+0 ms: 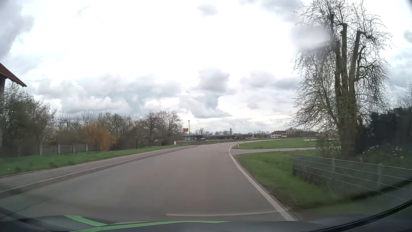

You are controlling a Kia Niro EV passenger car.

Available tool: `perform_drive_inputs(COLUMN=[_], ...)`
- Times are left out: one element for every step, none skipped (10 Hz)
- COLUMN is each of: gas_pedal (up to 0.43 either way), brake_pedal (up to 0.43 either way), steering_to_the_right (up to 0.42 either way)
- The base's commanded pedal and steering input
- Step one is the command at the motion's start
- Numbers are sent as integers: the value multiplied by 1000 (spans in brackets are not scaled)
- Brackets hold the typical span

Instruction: Follow the waypoints while adhering to traffic rules and regulations

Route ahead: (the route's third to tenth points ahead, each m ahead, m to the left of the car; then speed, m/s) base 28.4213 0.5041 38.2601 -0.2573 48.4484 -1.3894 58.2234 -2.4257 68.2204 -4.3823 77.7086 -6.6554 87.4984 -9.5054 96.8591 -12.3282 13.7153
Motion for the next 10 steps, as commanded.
perform_drive_inputs(gas_pedal=[157,169,169,177,177,189,189,189,197,209], brake_pedal=[0,0,0,0,0,0,0,0,0,0], steering_to_the_right=[17,16,15,15,15,15,14,14,14,14])
